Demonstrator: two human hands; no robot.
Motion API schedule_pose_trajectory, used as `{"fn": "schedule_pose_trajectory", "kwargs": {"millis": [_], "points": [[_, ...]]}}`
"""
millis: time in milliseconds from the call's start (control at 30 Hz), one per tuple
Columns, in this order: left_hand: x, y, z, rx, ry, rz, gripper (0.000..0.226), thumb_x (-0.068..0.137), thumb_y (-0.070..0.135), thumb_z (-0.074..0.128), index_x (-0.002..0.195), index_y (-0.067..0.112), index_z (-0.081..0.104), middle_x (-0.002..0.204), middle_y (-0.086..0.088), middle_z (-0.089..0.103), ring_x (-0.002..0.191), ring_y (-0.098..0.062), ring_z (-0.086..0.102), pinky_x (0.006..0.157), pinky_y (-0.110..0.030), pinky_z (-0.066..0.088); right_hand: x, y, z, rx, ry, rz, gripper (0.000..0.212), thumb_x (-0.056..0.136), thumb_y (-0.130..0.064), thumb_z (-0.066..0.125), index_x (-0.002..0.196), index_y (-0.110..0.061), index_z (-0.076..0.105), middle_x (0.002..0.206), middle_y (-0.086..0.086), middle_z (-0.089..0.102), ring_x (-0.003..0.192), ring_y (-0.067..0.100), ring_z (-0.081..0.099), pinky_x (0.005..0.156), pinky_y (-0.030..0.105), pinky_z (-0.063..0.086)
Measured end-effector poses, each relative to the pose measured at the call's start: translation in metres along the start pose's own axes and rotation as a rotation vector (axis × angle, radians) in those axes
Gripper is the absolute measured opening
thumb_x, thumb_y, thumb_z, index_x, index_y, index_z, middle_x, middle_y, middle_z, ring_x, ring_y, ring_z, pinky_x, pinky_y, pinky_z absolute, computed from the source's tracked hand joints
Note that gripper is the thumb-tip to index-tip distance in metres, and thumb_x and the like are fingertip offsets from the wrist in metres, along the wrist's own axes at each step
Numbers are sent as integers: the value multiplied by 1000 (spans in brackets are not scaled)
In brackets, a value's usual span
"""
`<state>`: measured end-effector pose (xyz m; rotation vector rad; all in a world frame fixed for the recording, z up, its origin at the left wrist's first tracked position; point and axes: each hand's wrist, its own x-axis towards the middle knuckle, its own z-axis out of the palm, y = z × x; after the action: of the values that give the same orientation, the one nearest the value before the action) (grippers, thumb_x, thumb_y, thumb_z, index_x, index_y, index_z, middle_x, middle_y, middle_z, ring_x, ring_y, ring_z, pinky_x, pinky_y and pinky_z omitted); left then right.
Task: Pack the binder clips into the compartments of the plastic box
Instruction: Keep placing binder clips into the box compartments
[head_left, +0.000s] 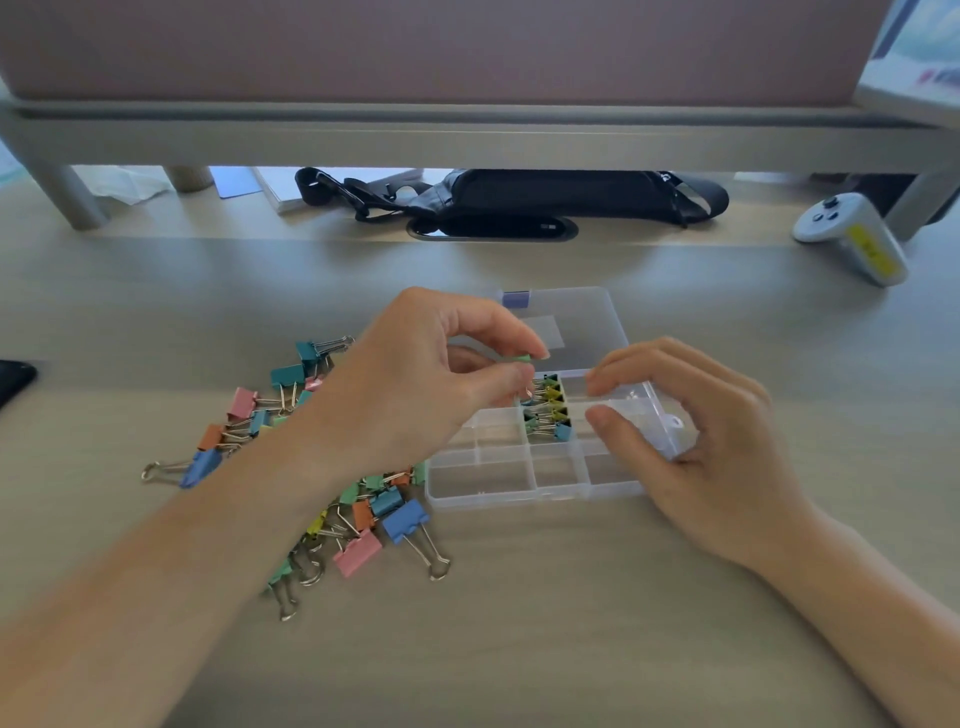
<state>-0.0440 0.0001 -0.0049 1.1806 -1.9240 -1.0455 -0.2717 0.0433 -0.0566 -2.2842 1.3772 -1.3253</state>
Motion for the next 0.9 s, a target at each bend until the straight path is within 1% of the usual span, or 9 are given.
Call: {"fn": "schedule_pose_trajectory", "kwargs": {"millis": [100,167,233,300,400,500,600,733,900], "points": [[-1,2,6,20,-13,4,11,86,17,80,93,25,78,86,5,78,74,-9,77,77,-32,64,4,-8,2,56,20,112,15,87,-29,82,94,-20,73,96,-18,73,97,-1,68,90,6,41],[-2,3,9,37,-2,13,10,86,18,82,91,26,78,83,8,79,74,-8,76,79,-37,64,4,-10,5,105,-1,141,14,84,-23,85,90,-21,73,89,-18,74,94,0,70,88,6,43],[-4,4,11,35,7,5,10,85,20,82,90,27,78,80,12,79,75,-5,76,82,-36,63,2,-11,8,129,-12,168,15,83,-14,85,87,-23,73,87,-20,74,90,-3,70,85,4,42],[-4,4,12,34,0,-2,9,85,21,82,90,27,78,79,13,78,75,-4,76,82,-34,62,2,-10,9,138,-16,200,18,82,-12,85,85,-25,73,86,-22,73,88,-4,70,81,4,43],[-4,4,10,75,-39,-5,6,85,22,82,88,26,78,79,13,78,75,-7,76,81,-35,62,2,-8,8,129,-27,214,19,83,-10,83,82,-27,74,84,-20,74,87,-1,70,80,5,44],[-5,4,5,178,-94,13,6,86,23,81,86,28,79,78,15,77,75,-1,74,78,-23,61,1,-7,7,71,-42,159,21,81,-5,84,82,-25,76,83,-18,74,87,0,70,83,5,43],[-6,4,5,250,-84,47,9,85,21,82,84,29,78,76,18,75,73,2,72,72,-12,56,1,-4,6,20,-70,89,23,80,-1,85,84,-22,76,87,-19,73,86,1,69,81,6,44],[-6,6,9,288,-48,102,12,83,18,84,82,28,78,74,17,75,71,2,70,70,-12,55,1,0,3,-11,-76,46,23,79,2,84,85,-18,74,88,-16,72,86,3,68,79,9,45],[-9,6,11,360,-76,141,15,83,13,82,81,27,78,72,18,73,73,4,69,71,-8,52,0,1,2,-23,-89,18,24,80,3,83,85,-18,75,90,-17,71,88,5,67,80,13,47]]}}
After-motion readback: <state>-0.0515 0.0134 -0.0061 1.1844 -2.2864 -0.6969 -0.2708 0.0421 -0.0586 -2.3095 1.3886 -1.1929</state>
